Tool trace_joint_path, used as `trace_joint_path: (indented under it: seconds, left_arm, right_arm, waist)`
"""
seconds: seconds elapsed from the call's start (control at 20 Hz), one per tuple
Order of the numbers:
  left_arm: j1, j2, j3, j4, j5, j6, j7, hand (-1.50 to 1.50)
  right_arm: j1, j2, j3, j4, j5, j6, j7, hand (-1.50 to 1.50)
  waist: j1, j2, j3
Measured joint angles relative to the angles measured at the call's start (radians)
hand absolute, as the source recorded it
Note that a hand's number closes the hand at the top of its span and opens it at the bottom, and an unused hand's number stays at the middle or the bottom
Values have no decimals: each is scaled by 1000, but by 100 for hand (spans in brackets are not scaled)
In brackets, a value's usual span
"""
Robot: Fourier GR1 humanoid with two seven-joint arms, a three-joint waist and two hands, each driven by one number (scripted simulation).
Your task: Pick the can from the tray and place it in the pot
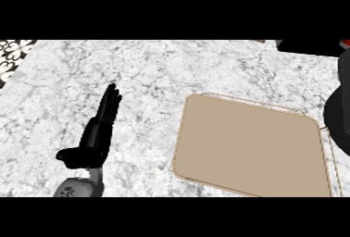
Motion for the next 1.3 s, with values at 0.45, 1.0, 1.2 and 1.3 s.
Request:
trace_joint_path:
  seconds: [0.45,1.0,1.2,1.3]
  left_arm:
    - [32,19,39,-23,14,10,17,0]
    - [84,41,70,-59,25,7,17,0]
    - [97,40,77,-48,27,5,-3,0]
    - [101,36,77,-53,27,8,-2,0]
  right_arm:
    - [-15,-15,-95,93,80,-41,12,150]
    - [105,1,-254,95,7,-142,-46,150]
    - [152,11,-318,98,-45,-181,-65,150]
    - [181,16,-359,98,-77,-203,-73,150]
  waist:
    - [-60,-21,0]
    - [-104,-35,1]
    - [-111,-37,0]
    - [-114,-38,0]
